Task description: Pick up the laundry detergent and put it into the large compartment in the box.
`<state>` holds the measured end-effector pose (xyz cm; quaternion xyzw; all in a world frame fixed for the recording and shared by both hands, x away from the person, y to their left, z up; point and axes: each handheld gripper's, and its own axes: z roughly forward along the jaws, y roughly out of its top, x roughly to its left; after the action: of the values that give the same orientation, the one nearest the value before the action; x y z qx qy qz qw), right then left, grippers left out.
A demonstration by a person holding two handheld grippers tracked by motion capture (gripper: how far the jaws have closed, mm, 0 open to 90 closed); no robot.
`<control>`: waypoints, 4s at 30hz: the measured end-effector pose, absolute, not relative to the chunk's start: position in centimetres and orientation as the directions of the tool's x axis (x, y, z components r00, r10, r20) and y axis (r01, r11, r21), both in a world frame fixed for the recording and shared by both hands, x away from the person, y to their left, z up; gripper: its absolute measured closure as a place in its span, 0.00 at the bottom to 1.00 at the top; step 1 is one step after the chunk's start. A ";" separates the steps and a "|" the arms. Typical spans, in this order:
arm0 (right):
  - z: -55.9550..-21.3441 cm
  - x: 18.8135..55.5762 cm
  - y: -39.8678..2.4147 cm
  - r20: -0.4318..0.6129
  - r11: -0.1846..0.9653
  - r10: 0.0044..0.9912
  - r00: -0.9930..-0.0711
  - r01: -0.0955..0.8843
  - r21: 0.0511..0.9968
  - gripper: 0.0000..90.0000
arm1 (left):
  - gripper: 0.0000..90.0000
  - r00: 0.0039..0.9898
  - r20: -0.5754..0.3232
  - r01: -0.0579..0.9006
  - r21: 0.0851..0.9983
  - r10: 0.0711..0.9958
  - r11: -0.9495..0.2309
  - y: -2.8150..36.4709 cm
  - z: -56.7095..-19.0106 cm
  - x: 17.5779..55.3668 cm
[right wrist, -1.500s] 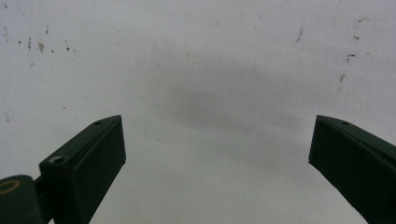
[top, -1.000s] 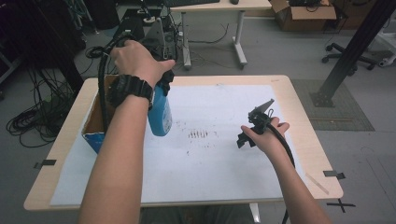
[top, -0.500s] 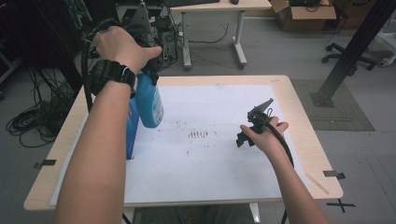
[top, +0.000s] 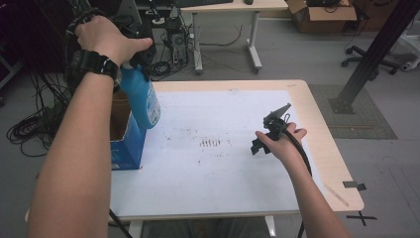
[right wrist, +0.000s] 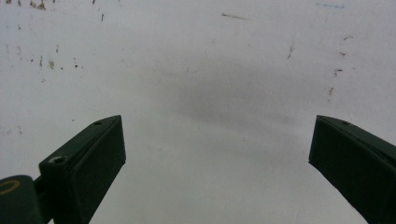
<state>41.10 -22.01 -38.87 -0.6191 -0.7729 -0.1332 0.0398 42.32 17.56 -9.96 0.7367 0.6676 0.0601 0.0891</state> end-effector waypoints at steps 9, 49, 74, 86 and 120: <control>-38.8 41.1 -22.3 0.220 0.181 0.952 -0.214 0.971 0.159 0.04 | 0.41 0.053 -0.015 0.973 0.227 0.998 -0.048 21.3 -8.9 42.3; -38.3 41.4 -21.4 0.215 0.190 0.950 -0.224 0.967 0.171 0.04 | 0.42 -0.007 -0.012 0.978 0.209 1.000 0.010 27.1 -14.7 43.1; -39.2 41.3 -20.6 0.211 0.203 0.949 -0.236 0.965 0.165 0.04 | 0.41 0.002 0.004 0.989 0.146 1.000 -0.002 26.8 -22.2 43.5; -39.5 41.3 -20.5 0.200 0.216 0.948 -0.248 0.961 0.171 0.04 | 0.41 0.012 0.014 0.992 0.128 1.000 -0.014 26.8 -25.1 43.3; -39.8 41.2 -20.8 0.216 0.209 0.946 -0.243 0.963 0.172 0.04 | 0.41 0.022 -0.003 0.993 0.113 1.000 -0.022 26.8 -27.3 43.4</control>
<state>41.17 -20.77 -39.83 -0.6142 -0.7767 -0.1358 0.0316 43.41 26.80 -27.31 0.7137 0.6981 0.0386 0.0414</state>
